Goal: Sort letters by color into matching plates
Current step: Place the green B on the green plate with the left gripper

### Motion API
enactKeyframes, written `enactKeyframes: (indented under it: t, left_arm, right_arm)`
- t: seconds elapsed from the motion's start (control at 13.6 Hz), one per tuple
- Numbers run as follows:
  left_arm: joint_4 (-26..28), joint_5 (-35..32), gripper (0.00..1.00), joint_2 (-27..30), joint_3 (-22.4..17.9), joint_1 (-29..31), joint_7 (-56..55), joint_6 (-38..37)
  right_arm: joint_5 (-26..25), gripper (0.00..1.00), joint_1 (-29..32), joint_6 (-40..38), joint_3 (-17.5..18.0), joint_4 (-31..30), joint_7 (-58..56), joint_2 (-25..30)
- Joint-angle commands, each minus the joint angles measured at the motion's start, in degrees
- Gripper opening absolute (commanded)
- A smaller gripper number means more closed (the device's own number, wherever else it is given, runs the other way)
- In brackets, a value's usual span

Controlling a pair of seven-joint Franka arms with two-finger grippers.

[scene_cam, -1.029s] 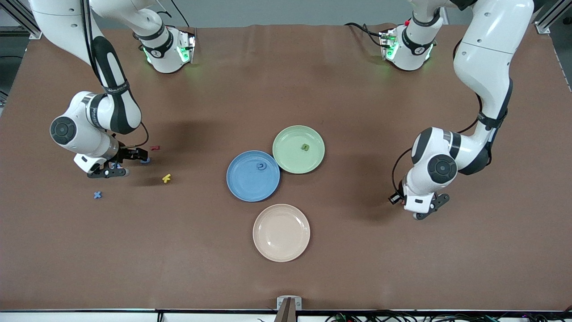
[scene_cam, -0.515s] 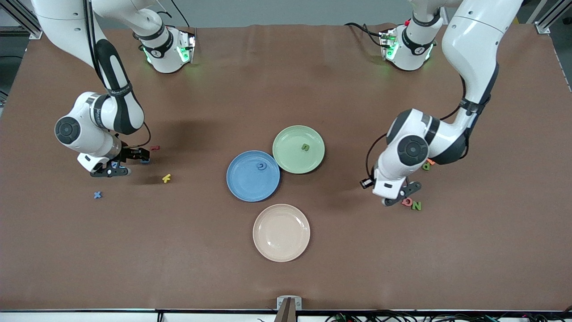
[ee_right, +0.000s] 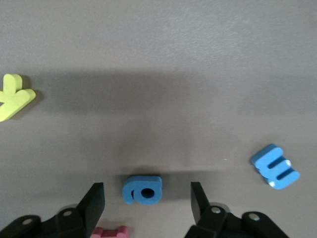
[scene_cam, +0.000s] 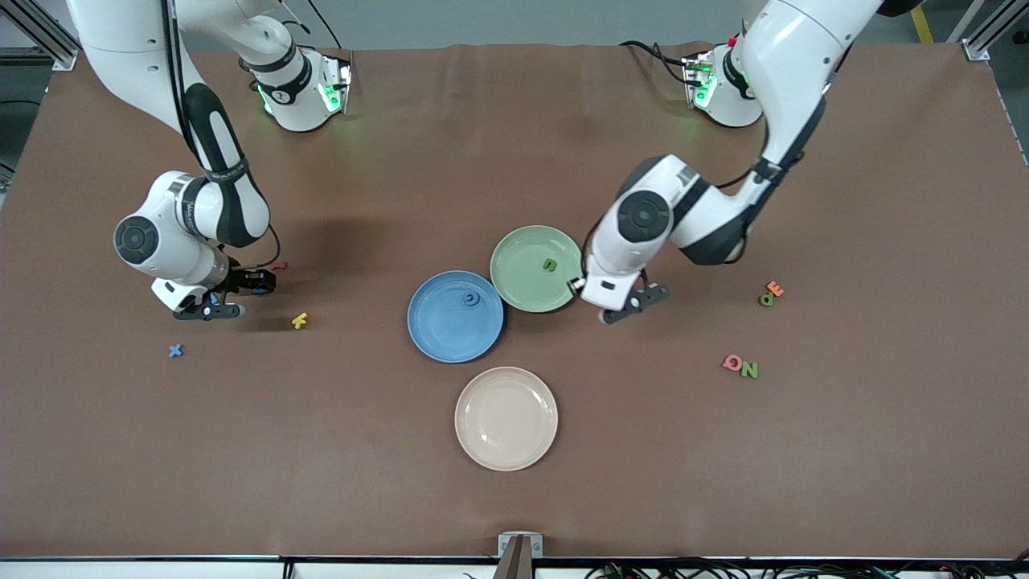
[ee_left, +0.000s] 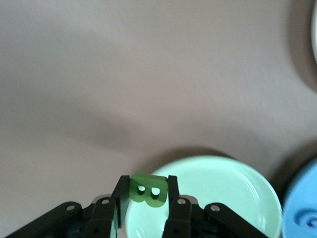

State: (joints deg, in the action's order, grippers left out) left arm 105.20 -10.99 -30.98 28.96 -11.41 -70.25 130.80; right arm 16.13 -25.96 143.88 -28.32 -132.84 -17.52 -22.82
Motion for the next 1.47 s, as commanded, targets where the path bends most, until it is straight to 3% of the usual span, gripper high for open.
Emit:
enactKeyframes:
  t: [0.0, 0.29, 0.37, 0.44, 0.51, 0.88, 1.18, 1.4]
  left_arm:
    - [0.5, -1.0, 0.04, -1.5, -0.1, -3.3, -5.8, 4.3]
    - [0.4, -1.0, 0.15, -3.1, -0.3, -6.3, -10.3, 7.8]
    - [0.3, -1.0, 0.28, -3.3, -0.3, -6.3, -10.2, 7.8]
    - [0.0, -1.0, 0.55, -3.6, -0.3, -6.3, -10.3, 7.8]
    - [-0.2, -1.0, 1.00, -3.6, -0.6, -5.9, -10.3, 7.8]
    - [-1.0, -1.2, 1.00, -0.8, -2.9, -0.6, -6.4, 7.3]
    - [-2.3, -1.9, 1.00, 0.0, -4.7, 7.0, 5.4, 6.7]
    - [-2.3, -10.7, 1.00, -0.7, -4.9, 13.9, 10.5, 6.7]
  right_arm:
    - [1.7, 0.74, 0.9, 1.1, 1.2, -0.7, -0.7, 0.0]
    - [1.7, 0.61, 0.9, 1.1, 1.3, -0.6, -0.8, -0.1]
    - [1.7, 0.56, 0.9, 1.1, 1.3, -0.6, -0.8, -0.1]
    - [1.7, 0.52, 0.9, 1.1, 1.3, -0.6, -0.7, -0.2]
    - [1.7, 0.49, 0.9, 1.1, 1.3, -0.6, -0.8, -0.1]
    - [1.7, 0.30, 0.9, 1.1, 1.3, -0.4, -0.7, -0.5]
    - [1.7, 0.25, 0.5, 0.3, 1.3, 0.0, -0.3, 0.2]
    - [1.6, 0.23, -1.0, 0.1, 1.4, 0.8, 0.3, 1.8]
